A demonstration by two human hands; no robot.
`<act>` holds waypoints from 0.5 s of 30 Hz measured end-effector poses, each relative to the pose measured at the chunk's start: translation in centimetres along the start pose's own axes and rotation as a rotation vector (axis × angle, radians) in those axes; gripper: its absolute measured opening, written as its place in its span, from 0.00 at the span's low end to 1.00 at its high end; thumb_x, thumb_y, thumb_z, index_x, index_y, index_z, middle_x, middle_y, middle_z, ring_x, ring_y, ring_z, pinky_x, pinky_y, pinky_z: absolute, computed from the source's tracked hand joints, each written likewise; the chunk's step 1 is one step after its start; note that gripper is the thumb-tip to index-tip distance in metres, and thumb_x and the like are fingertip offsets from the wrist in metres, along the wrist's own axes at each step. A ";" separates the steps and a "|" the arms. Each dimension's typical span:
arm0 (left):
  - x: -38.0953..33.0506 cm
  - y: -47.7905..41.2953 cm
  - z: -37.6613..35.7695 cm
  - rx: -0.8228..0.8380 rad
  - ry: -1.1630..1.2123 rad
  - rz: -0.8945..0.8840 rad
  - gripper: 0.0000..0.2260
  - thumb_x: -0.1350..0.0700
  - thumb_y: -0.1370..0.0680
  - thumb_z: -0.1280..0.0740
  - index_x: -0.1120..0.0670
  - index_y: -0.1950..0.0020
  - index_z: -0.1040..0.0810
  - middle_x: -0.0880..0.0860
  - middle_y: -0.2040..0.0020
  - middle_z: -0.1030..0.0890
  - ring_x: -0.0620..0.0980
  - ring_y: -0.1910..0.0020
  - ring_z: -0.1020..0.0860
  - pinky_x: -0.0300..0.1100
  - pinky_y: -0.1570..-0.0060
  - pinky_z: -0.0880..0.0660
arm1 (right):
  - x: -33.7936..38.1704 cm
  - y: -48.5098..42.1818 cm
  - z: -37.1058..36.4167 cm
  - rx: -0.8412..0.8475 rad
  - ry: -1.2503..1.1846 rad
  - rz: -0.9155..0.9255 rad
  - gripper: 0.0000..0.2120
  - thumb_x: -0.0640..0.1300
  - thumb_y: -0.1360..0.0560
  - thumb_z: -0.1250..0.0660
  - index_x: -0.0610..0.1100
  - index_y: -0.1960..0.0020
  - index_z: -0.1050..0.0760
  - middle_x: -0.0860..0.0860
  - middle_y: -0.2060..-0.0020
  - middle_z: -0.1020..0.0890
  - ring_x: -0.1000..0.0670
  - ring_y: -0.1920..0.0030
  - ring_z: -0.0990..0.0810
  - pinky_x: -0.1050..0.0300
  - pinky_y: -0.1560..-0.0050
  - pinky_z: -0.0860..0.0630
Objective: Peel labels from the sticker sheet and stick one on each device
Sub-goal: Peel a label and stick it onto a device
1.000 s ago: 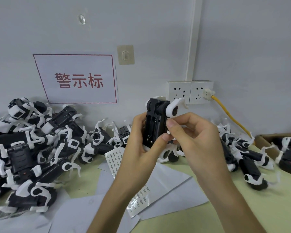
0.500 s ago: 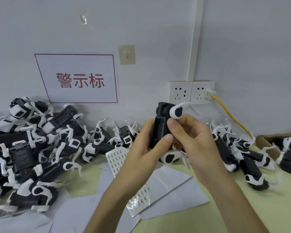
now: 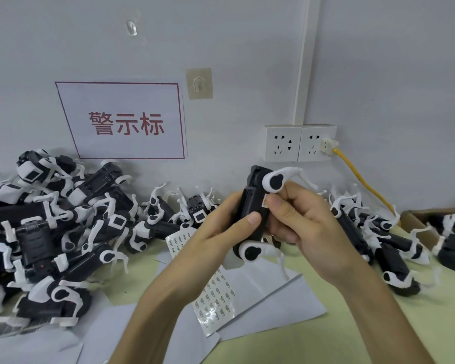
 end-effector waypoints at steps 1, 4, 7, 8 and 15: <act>0.0 0.0 0.1 -0.003 0.006 0.004 0.14 0.52 0.18 0.37 0.45 0.33 0.21 0.52 0.39 0.16 0.50 0.38 0.19 0.41 0.38 0.24 | 0.0 0.0 -0.1 0.007 -0.010 0.003 0.12 0.47 0.21 0.37 0.50 0.63 0.27 0.54 0.73 0.27 0.54 0.74 0.38 0.62 0.71 0.41; 0.1 0.0 0.2 -0.015 0.013 0.005 0.13 0.51 0.18 0.37 0.48 0.35 0.20 0.51 0.44 0.16 0.48 0.42 0.18 0.40 0.42 0.24 | -0.3 0.1 0.0 -0.023 -0.038 -0.022 0.12 0.47 0.22 0.37 0.48 0.65 0.28 0.50 0.70 0.26 0.54 0.73 0.35 0.64 0.71 0.36; 0.3 0.0 0.3 -0.042 -0.018 0.003 0.14 0.50 0.18 0.37 0.47 0.33 0.21 0.52 0.42 0.16 0.50 0.39 0.19 0.43 0.39 0.24 | -0.4 0.0 0.0 -0.088 -0.006 -0.001 0.13 0.48 0.24 0.35 0.46 0.65 0.29 0.52 0.73 0.28 0.54 0.74 0.35 0.65 0.72 0.36; 0.3 0.0 0.4 -0.049 -0.016 0.004 0.14 0.50 0.18 0.37 0.46 0.33 0.21 0.53 0.40 0.16 0.51 0.38 0.19 0.44 0.38 0.24 | -0.3 0.0 0.0 -0.098 0.024 0.025 0.13 0.48 0.23 0.35 0.46 0.65 0.30 0.53 0.74 0.28 0.55 0.74 0.35 0.66 0.72 0.36; 0.3 0.1 0.6 -0.022 -0.013 0.021 0.14 0.50 0.18 0.37 0.47 0.34 0.20 0.54 0.40 0.17 0.52 0.38 0.19 0.45 0.35 0.24 | 0.3 0.2 -0.2 0.004 0.056 0.102 0.13 0.42 0.21 0.37 0.42 0.63 0.34 0.53 0.72 0.28 0.56 0.73 0.33 0.65 0.69 0.34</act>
Point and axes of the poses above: each hand's wrist, its own y-axis away from the middle knuckle, its own z-axis out of the back of the hand, x = y × z, the point moved 8 cm from there along -y, towards the middle knuckle
